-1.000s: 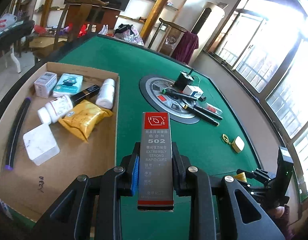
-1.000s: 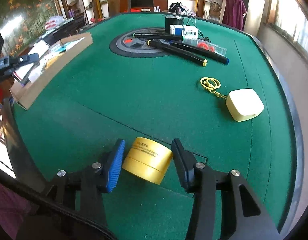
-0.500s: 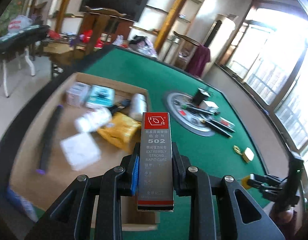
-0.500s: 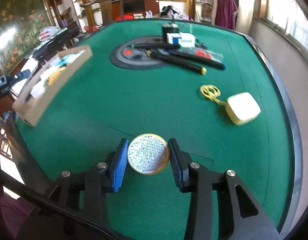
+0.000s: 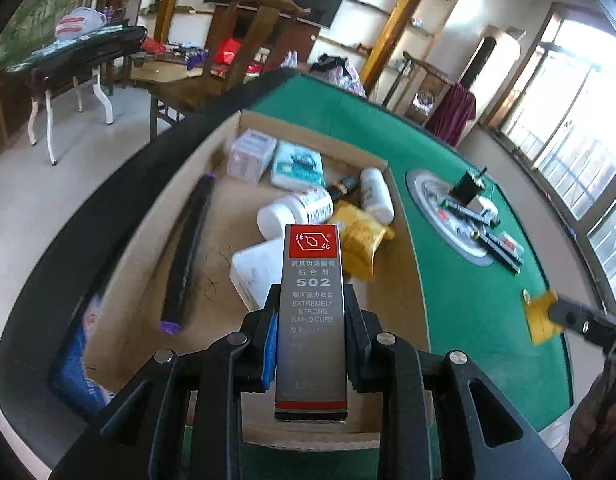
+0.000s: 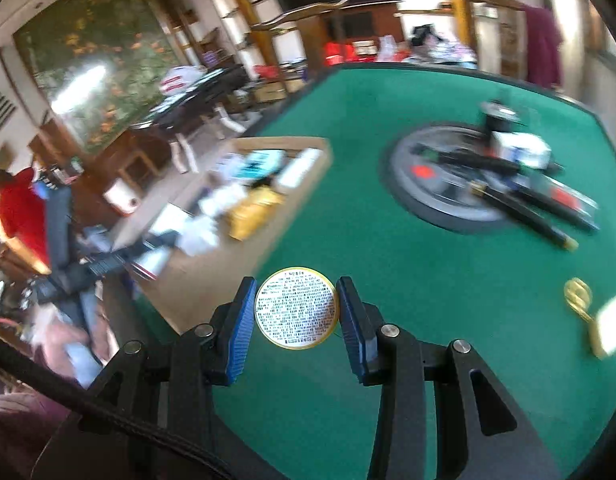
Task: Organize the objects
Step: 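Carry the glue box and tape roll into the tray and open both grippers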
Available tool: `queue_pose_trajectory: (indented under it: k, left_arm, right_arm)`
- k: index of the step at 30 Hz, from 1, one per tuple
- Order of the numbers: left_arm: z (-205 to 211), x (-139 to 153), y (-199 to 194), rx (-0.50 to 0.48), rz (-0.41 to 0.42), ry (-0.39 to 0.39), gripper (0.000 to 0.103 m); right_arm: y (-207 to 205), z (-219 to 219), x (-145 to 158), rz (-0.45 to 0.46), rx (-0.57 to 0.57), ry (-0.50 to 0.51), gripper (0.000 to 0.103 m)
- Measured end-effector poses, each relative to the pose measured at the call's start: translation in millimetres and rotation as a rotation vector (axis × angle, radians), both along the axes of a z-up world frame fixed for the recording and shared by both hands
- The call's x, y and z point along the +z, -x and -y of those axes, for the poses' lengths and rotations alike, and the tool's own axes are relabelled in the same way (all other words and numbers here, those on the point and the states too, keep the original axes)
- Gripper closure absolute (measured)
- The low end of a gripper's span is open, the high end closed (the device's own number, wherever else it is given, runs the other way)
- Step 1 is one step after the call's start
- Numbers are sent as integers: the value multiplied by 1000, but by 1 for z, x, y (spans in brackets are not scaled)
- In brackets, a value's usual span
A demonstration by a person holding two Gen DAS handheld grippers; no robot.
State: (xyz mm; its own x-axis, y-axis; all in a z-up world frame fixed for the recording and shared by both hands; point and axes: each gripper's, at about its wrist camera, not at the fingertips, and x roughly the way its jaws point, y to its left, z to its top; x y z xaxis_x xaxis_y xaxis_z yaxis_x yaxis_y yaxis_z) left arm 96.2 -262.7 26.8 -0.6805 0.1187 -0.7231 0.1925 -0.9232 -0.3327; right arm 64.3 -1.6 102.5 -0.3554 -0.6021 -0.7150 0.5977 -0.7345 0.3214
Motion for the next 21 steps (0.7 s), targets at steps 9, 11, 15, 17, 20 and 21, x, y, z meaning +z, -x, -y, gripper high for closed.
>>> queue_pose_trajectory:
  k: [9,11,15,17,20,21]
  left_arm:
    - [3,-26,13,-40,109,-8,80]
    - [2,-28,16,-44,104,-10,80]
    - [4,-28,26,-52,115,-13,80]
    - [4,-27,29,-55,112,1,81]
    - [8,-28,32,-59,103,-17,79]
    - [9,-29,32,-58,100,-29,79]
  right_arm:
    - [12,129,-29,49,171,-67,65]
    - [13,142,-38,48,181,-104,65]
    - [23,162,-52,51,178,-171,65]
    - [29,168,-58,51,167,-209,65]
    - [42,169,-64,71,146,-234,65]
    - [46,170,-68,77,138,-247,65]
